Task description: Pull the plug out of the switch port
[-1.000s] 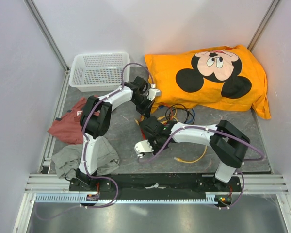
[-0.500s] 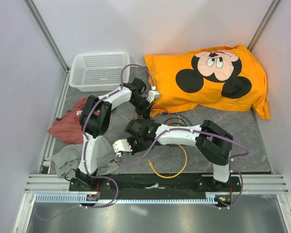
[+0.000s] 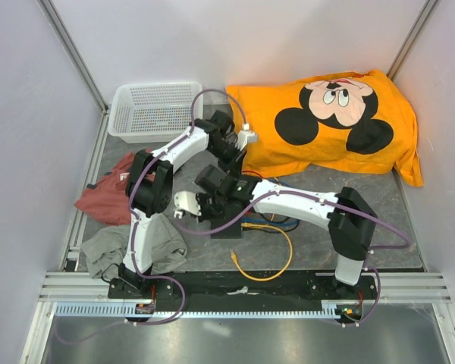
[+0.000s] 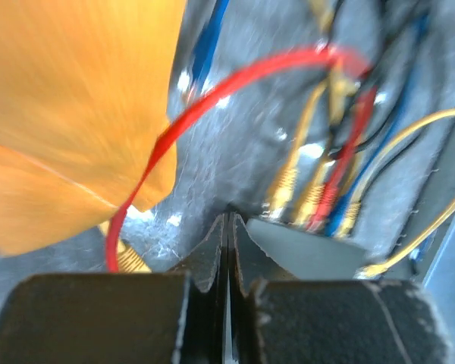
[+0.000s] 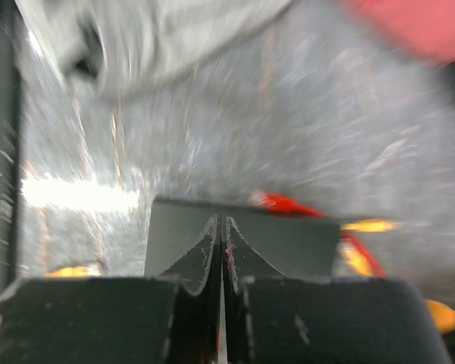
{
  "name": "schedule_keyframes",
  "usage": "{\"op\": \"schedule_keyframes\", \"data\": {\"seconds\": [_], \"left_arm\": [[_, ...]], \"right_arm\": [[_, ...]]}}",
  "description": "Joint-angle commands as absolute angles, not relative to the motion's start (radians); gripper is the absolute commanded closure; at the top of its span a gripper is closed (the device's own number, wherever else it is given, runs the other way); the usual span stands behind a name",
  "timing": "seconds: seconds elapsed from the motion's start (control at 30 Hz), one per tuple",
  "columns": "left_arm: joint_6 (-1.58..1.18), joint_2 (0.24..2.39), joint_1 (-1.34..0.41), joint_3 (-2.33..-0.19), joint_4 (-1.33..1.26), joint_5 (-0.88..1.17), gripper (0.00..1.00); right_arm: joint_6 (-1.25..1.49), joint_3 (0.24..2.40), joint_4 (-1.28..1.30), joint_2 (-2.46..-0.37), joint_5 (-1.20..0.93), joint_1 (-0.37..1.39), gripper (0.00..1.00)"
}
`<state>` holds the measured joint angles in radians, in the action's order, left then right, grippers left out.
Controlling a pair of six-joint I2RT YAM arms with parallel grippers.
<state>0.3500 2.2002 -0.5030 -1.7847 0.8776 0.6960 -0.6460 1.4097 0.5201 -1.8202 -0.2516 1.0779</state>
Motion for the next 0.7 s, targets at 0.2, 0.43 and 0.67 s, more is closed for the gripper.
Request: {"op": "schedule_keyframes", "data": {"seconds": [0.2,0.43,0.67], "left_arm": [[0.195,2.056,-0.499,-2.126,1.005,0.672,0.66],[0.086,1.922,-0.451,-2.135,1.0,0.522,0.18],[-0.034,1.719,-0.345,-1.982,0.855,0.445,0.01]], "right_arm": [[-0.411,1.675,0.698,-1.488,-0.102,1.075,0.76],[-0.272,1.643,0.58,-1.335,0.094,0.993,0.18],[-0.081,1.607,0.488,-1.374,0.003,0.674,0.02]]}}
